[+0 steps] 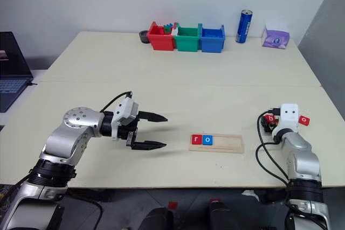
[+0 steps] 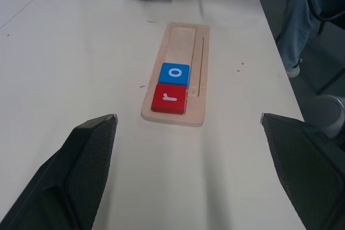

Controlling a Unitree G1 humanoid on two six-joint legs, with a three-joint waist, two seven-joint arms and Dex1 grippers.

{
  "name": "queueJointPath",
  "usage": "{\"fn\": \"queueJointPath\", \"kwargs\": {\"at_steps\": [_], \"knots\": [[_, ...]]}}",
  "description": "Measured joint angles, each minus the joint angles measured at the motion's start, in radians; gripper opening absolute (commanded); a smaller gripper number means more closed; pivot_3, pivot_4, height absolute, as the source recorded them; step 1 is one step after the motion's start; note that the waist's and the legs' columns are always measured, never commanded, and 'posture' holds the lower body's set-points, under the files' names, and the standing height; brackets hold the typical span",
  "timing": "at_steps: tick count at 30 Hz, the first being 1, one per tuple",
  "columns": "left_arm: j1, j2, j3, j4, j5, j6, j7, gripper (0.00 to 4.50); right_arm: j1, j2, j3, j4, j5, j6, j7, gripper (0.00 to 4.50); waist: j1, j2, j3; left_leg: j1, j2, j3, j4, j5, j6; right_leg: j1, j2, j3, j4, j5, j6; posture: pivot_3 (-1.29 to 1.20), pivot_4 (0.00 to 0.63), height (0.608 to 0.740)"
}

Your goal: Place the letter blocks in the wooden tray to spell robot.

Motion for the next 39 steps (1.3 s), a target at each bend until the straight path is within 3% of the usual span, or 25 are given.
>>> {"fn": "queueJointPath", "kwargs": {"at_steps": [3, 9, 15, 23, 28, 32, 35, 39], "knots": [[0.01, -0.005, 0.003, 0.001, -0.006, -0.02, -0.006, 4.5, 0.003, 0.004, 0.001, -0.017, -0.001, 0.017, -0.005, 1.44, 0.004, 0.0, 0.0, 0.0, 0.0, 0.0, 0.0, 0.0, 0.0, 0.0, -0.001, 0.0, 0.0, 0.0, 0.0, 0.0, 0.15, 0.74], [0.064, -0.003, 0.006, -0.001, -0.01, -0.054, -0.032, 4.5, 0.169, 0.008, -0.002, -0.299, 0.02, 0.145, -0.013, 1.46, 0.004, 0.0, 0.0, -0.003, 0.001, -0.003, -0.002, 0.0, 0.0, -0.001, -0.002, 0.0, -0.001, 0.0, 0.0, 0.0, 0.15, 0.74], [0.073, -0.005, 0.006, -0.012, -0.026, -0.056, -0.036, 4.5, 0.363, 0.108, 0.006, -0.671, 0.068, 0.322, -0.07, 1.46, 0.0, 0.001, 0.0, -0.002, 0.001, -0.003, -0.002, 0.0, 0.0, -0.002, -0.001, 0.0, 0.0, -0.003, 0.004, 0.0, 0.15, 0.74], [0.08, -0.007, 0.002, -0.028, -0.031, -0.058, -0.053, 4.5, 0.398, 0.197, -0.001, -0.754, 0.07, 0.429, -0.13, 1.46, 0.0, 0.001, 0.0, -0.001, 0.001, -0.001, -0.001, 0.0, 0.0, -0.001, -0.001, 0.0, 0.0, -0.004, 0.005, 0.0, 0.15, 0.74], [0.08, -0.014, -0.003, -0.028, -0.028, -0.073, -0.052, 4.5, 0.378, 0.229, -0.057, -0.745, 0.099, 0.436, -0.135, 3.13, 0.0, 0.001, 0.0, -0.001, 0.001, -0.001, -0.001, 0.0, 0.0, -0.001, -0.001, 0.0, -0.001, -0.004, 0.005, 0.0, 0.15, 0.74], [0.08, -0.014, -0.003, -0.033, -0.027, -0.073, -0.045, 4.5, 0.371, 0.185, -0.069, -0.782, 0.131, 0.45, -0.093, 4.47, 0.0, 0.002, 0.0, -0.001, 0.001, -0.001, -0.002, 0.0, 0.0, -0.001, -0.001, 0.0, -0.001, -0.004, 0.005, 0.0, 0.15, 0.74], [0.08, -0.014, -0.004, -0.044, -0.027, -0.071, -0.031, 4.5, 0.362, 0.065, -0.071, -0.824, 0.148, 0.45, -0.027, 4.47, 0.0, 0.002, 0.0, -0.001, 0.0, -0.001, -0.001, 0.0, 0.0, -0.001, -0.001, 0.0, -0.001, -0.004, 0.005, 0.0, 0.15, 0.74], [0.08, -0.017, -0.007, -0.053, -0.027, -0.066, -0.019, 4.5, 0.385, -0.179, -0.083, -0.79, 0.188, 0.422, 0.18, 4.47, 0.0, 0.002, 0.001, -0.001, 0.0, 0.0, -0.001, 0.0, 0.0, -0.001, -0.001, 0.0, -0.002, -0.004, 0.005, 0.0, 0.15, 0.74]]}}
